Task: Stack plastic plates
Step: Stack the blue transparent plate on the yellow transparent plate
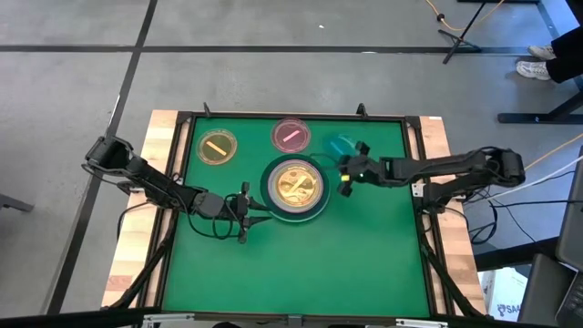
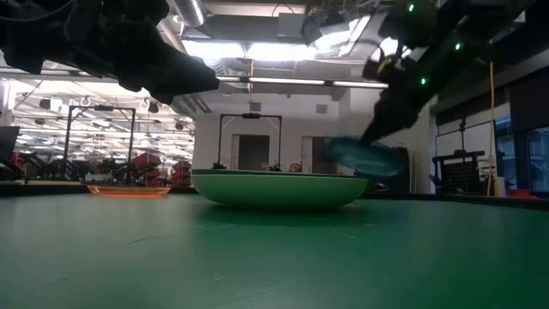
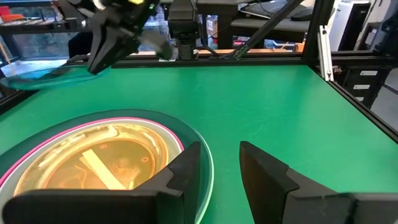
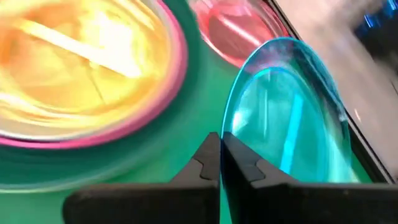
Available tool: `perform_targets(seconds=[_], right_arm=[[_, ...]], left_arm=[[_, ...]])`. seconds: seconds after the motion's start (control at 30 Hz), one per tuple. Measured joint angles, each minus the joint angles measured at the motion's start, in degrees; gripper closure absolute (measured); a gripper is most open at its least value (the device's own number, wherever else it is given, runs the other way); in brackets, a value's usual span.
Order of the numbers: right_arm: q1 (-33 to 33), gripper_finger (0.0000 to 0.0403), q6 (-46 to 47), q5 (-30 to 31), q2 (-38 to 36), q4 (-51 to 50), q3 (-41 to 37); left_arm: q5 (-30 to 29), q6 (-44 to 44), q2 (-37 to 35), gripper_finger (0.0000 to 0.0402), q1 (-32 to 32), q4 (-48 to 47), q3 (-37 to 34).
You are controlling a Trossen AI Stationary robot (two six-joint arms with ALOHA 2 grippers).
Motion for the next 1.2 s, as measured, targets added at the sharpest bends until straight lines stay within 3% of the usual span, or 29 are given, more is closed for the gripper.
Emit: perform_targets(seconds=[0.33, 0.7, 0.9, 1.2], right_arm=[[9.47, 0.0402, -4.33, -7.66, 1.01, 14.97, 2.72], [13.13, 0.0402, -4.40, -17.57, 5.23, 25.05, 2.81], [13.06, 0.0402, -5.21, -15.29, 10.95, 28.33, 2.77], [13.06, 0.0402, -5.47, -11.19, 16.97, 29.07, 2.79]], left_arm=[[0.00, 0.00, 0.00, 0.0298, 0.02, -0.04, 0.02], [-0.04, 0.48, 0.00, 0.0298, -0.20, 0.78, 0.02], [-0.13, 3.67, -1.56, 0.0298, -2.25, 1.87, 0.02], [-5.82, 6.59, -4.04, 0.0298, -4.94, 0.12, 0.02]])
